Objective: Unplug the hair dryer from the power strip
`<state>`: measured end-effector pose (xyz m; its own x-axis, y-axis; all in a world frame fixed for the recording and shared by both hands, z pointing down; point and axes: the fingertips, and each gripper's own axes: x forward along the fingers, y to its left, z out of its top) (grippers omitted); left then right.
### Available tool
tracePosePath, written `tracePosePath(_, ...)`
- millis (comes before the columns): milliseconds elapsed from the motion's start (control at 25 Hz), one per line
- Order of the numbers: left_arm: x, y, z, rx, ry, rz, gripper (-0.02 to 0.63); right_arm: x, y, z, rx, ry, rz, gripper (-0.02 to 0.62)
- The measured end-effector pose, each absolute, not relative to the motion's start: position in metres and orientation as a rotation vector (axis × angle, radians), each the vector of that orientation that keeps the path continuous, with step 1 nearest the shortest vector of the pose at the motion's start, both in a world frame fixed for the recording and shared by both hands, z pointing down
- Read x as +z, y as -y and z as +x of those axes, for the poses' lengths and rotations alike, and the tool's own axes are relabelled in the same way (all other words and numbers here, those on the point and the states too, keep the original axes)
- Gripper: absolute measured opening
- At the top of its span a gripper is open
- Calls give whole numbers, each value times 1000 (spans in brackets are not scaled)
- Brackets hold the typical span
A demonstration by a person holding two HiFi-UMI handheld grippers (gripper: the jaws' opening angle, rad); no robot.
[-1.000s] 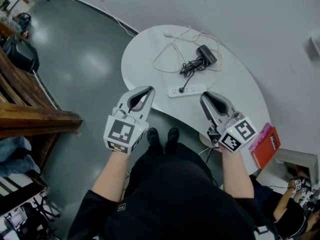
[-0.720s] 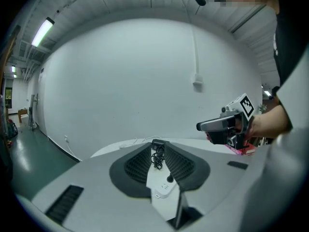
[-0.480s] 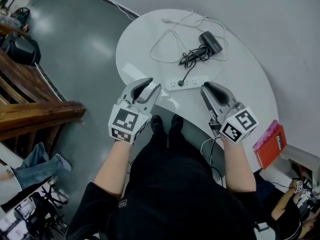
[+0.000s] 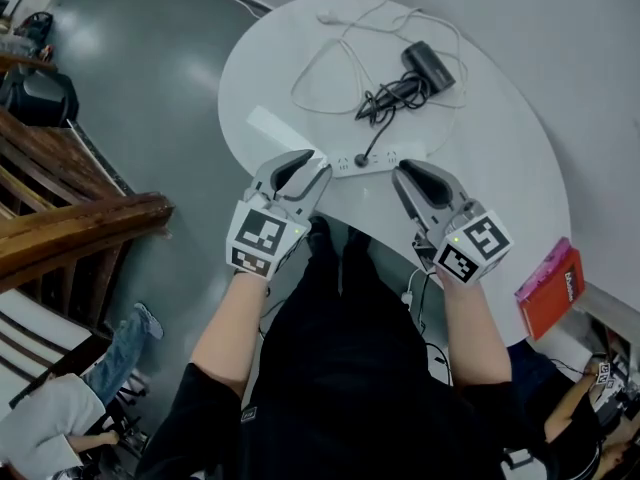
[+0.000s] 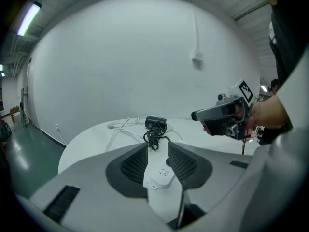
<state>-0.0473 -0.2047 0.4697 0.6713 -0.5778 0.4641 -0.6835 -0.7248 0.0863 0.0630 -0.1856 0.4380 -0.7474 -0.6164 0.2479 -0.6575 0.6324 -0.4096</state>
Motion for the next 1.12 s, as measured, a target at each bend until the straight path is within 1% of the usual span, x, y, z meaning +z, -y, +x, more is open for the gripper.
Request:
tracePosePath(200,498,205,-37,660,960,2624,162,454,191,58,762,2754,1052,38)
tracePosePath(360,523,205,-30,776,920,2656,187,468,192,53,774,2744,1028,38)
tracePosePath(600,547,207,-18,775,860,2666,220,486,195,56,800,2724,1035,39)
tracePosePath(760,563,206,-9,864,804,2699,253,495,196,58,817,2718,1035,38)
tracePosePath(880,571,207,-7,929,782,2714,256,499,196,56,828,2717,1027,38)
tracePosePath(1000,572,208,-6,918,760,2712,255,500,197,55,837,2719,1020,38)
tracePosePath(1120,575,205,-4,888,720,2698,236,500,198,55,843,2721,1009,40)
